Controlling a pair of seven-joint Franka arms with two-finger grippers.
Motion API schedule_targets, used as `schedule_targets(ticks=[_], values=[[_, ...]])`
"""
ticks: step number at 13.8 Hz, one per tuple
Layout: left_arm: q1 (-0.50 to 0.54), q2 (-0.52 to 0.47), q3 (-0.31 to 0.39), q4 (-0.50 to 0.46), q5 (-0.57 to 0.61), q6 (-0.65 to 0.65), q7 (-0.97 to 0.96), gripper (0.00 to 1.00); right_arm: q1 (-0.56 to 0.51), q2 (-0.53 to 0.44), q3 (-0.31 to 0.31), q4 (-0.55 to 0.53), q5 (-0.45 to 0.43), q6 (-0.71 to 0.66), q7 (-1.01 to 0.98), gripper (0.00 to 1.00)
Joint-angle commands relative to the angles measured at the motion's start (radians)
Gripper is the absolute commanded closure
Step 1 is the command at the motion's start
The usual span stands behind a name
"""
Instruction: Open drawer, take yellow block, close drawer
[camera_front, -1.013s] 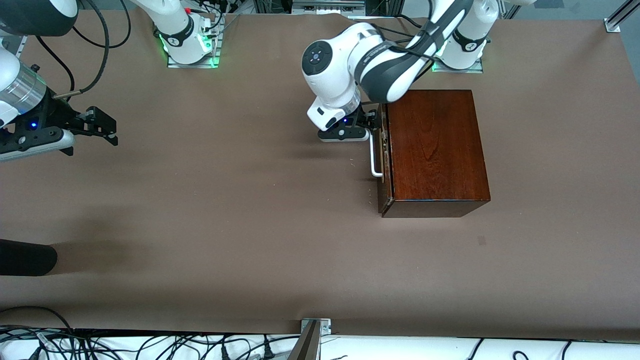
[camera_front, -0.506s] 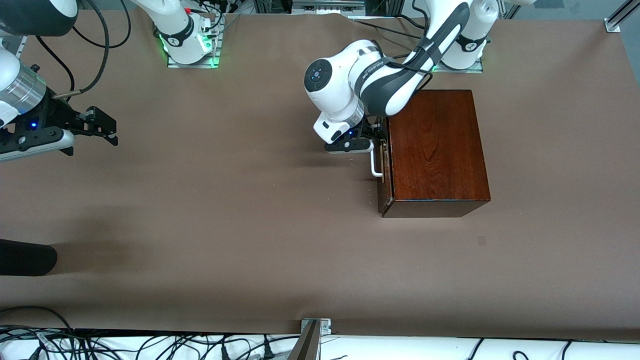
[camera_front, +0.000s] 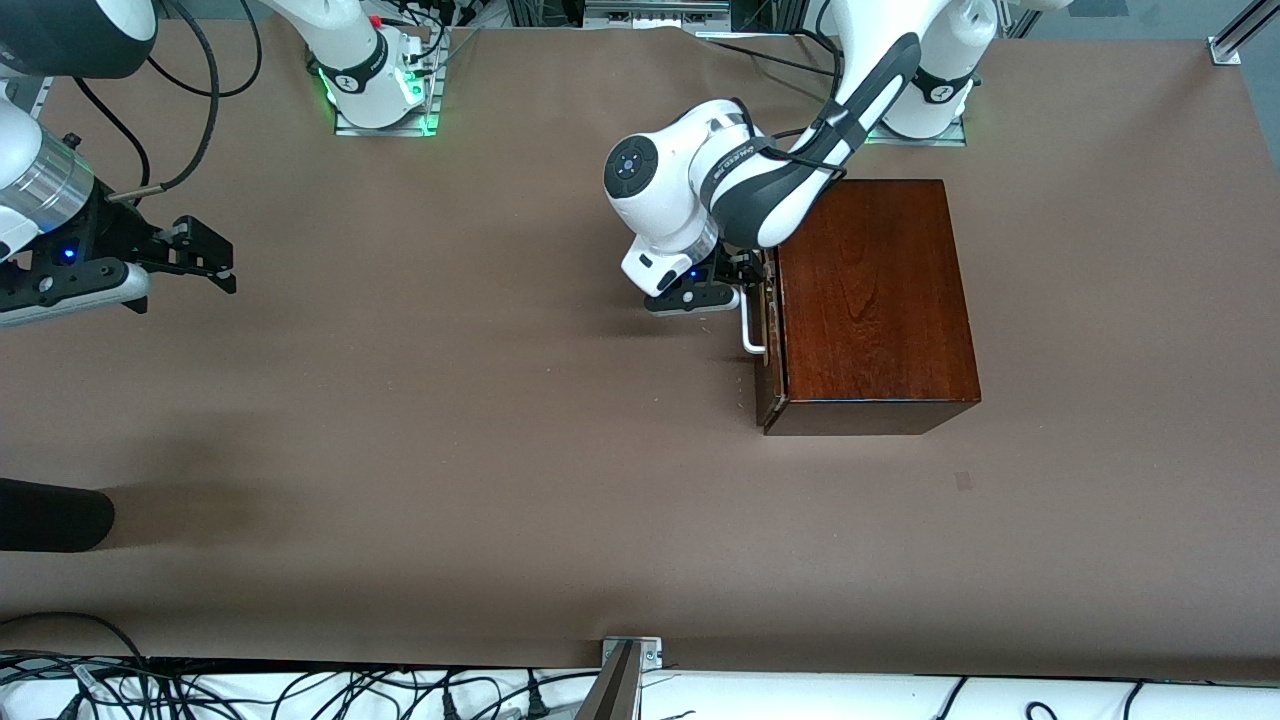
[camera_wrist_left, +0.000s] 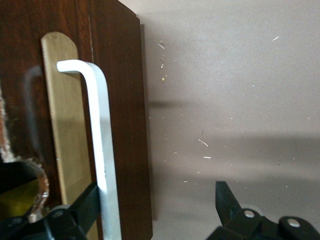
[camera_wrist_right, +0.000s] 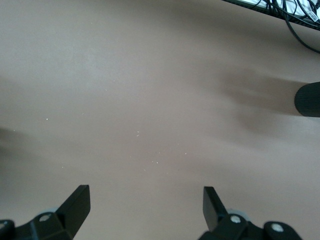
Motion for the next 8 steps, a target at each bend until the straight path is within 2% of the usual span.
schedule_targets(ticks=[1, 8], values=[[-0.021, 0.021, -0.006, -0.004, 0.034, 0.045, -0.065, 0.00, -0.004, 0.003, -0.002, 0.010, 0.018, 0.002, 0.000, 0.00], [-0.047, 0.075, -0.011, 0.051, 0.013, 0.189, -0.124, 0.00, -0.010, 0.003, -0.002, 0.011, 0.016, 0.005, 0.000, 0.00]])
